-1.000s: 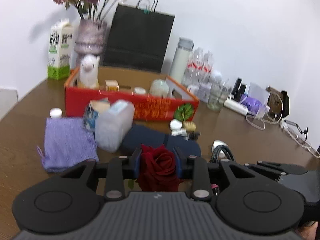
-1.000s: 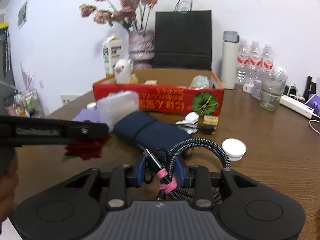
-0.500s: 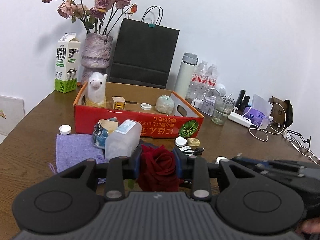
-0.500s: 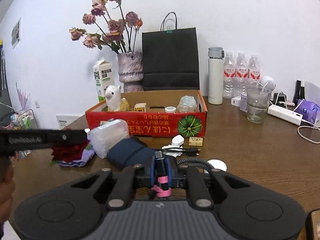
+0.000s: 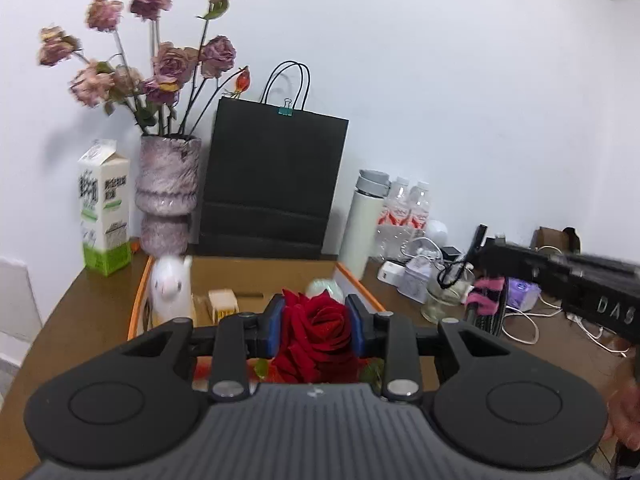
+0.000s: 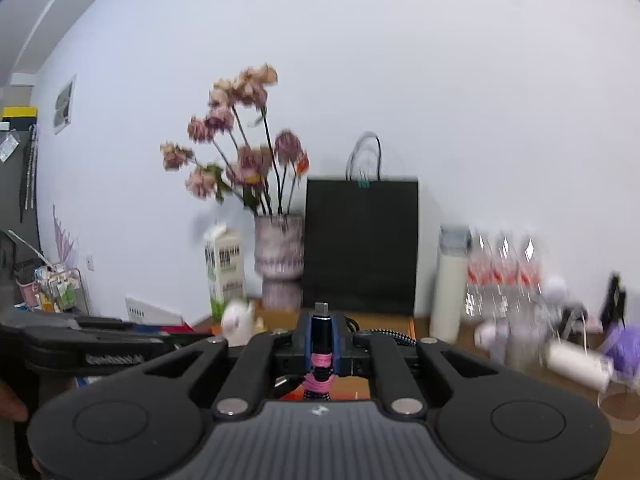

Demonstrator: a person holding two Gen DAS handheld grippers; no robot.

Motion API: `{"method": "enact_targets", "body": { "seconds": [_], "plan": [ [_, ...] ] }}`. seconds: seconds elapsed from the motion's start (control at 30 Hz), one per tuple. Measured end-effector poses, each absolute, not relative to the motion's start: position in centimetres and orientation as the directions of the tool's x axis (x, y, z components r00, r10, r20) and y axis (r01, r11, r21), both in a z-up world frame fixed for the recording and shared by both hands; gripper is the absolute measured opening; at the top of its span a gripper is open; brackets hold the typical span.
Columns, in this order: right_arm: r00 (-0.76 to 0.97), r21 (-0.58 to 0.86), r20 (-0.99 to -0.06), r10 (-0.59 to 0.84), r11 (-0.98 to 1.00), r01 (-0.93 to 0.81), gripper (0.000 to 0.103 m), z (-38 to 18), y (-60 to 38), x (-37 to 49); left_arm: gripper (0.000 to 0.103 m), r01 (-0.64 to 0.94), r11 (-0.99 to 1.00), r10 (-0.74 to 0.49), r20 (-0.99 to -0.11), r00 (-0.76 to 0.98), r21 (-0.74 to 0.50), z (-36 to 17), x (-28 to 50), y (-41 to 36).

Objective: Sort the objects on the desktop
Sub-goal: 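Lower the rose and cable into the box and open both tools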

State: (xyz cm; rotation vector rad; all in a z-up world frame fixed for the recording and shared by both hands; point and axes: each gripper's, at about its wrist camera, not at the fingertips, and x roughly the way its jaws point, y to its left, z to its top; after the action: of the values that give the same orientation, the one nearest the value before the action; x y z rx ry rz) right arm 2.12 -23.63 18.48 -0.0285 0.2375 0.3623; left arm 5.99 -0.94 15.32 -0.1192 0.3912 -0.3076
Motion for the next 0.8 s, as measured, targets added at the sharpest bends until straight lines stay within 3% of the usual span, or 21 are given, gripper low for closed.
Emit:
{"method": "enact_targets", "body": {
  "seconds": [0.17, 0.4, 0.5, 0.7, 0.8],
  "plan": [
    [0.857, 0.1, -0.329, 0.396, 0.917, -0.386, 0.008, 19.6, -22.6, 11.3, 0.033, 0.229, 0.955, -0.291, -0.451, 0.844, -0.186, 15.1, 14.2, -2.1],
    [0.728, 0.291, -0.562, 0.392, 0.918, -0.27, 0.009, 11.9, -21.9, 24.3, 0.032, 0.124, 0.975, -0.216, -0.652, 0.726, -0.185, 8.5, 24.1, -3.4],
    [0.666, 0.297, -0.654, 0.359, 0.932, -0.21, 0.008, 8.2, -21.3, 27.7, 0.033, 0.103, 0.979, -0.199, -0.69, 0.696, -0.178, 6.3, 26.3, -3.7],
    [0.579, 0.272, -0.755, 0.308, 0.95, -0.15, 0.007, 4.0, -20.0, 31.5, 0.034, 0.052, 0.989, -0.137, -0.745, 0.653, -0.137, 4.0, 28.7, -4.3],
    [0.563, 0.215, -0.787, 0.252, 0.967, -0.133, 0.011, 3.3, -19.7, 31.9, 0.044, 0.051, 0.988, -0.143, -0.748, 0.648, -0.145, 4.4, 28.9, -3.9]
  ]
}}
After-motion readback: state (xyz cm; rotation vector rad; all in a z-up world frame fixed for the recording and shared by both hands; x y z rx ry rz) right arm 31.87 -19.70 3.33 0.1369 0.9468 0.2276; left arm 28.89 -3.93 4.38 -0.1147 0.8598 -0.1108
